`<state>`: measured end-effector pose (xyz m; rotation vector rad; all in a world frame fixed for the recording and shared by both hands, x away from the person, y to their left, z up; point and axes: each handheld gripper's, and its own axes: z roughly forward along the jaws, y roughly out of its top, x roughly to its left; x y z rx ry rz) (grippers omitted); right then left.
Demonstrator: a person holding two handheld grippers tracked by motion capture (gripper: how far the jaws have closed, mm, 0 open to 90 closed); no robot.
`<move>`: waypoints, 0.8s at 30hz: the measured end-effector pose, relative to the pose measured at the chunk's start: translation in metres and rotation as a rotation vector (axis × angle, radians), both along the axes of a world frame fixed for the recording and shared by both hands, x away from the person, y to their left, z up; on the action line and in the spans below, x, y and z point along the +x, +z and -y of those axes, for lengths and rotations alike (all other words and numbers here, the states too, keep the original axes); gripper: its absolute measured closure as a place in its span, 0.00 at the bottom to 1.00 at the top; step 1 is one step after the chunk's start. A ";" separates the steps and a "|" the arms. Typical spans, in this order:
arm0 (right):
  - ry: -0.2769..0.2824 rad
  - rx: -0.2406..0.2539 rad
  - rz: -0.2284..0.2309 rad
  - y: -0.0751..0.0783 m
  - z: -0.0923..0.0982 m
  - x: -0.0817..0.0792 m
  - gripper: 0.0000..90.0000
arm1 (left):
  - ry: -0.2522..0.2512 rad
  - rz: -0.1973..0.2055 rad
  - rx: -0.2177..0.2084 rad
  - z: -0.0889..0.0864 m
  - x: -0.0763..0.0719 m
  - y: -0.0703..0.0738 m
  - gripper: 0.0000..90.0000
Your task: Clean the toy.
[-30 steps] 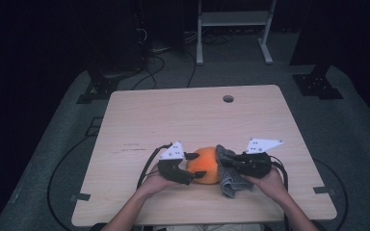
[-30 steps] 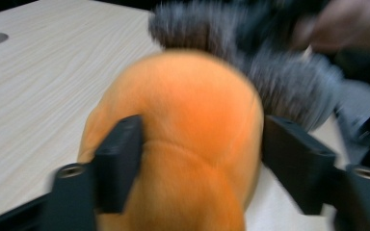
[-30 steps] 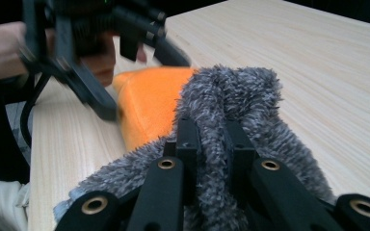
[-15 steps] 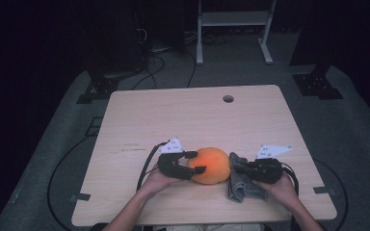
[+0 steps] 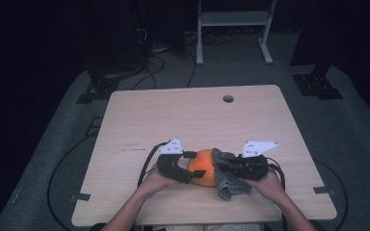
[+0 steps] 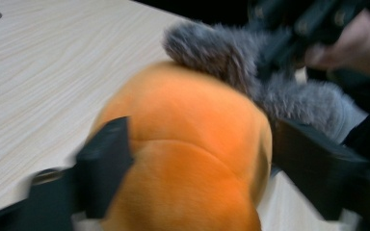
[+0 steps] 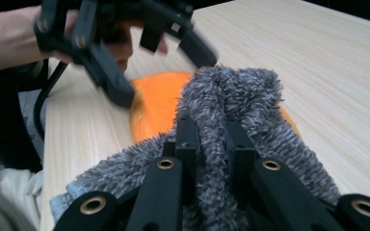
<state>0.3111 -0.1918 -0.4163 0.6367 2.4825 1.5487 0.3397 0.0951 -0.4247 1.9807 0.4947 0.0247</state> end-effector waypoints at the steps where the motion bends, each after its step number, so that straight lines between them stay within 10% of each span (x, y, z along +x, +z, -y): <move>1: 0.006 0.002 -0.015 -0.002 0.002 -0.002 0.88 | 0.012 -0.013 0.014 0.000 0.002 -0.001 0.11; 5: 0.008 0.003 -0.022 -0.006 0.008 -0.008 0.88 | -0.032 -0.143 0.052 0.011 0.009 -0.016 0.04; 10: 0.000 0.002 -0.003 -0.002 0.011 -0.013 0.88 | -0.048 0.002 0.068 0.011 -0.001 -0.008 0.40; 15: -0.053 0.019 0.122 0.016 0.001 -0.013 0.88 | 0.018 0.206 0.015 0.012 -0.001 0.005 0.44; 24: -0.077 -0.048 0.060 -0.008 -0.010 0.010 0.88 | 0.039 0.128 0.104 -0.003 0.013 -0.014 0.37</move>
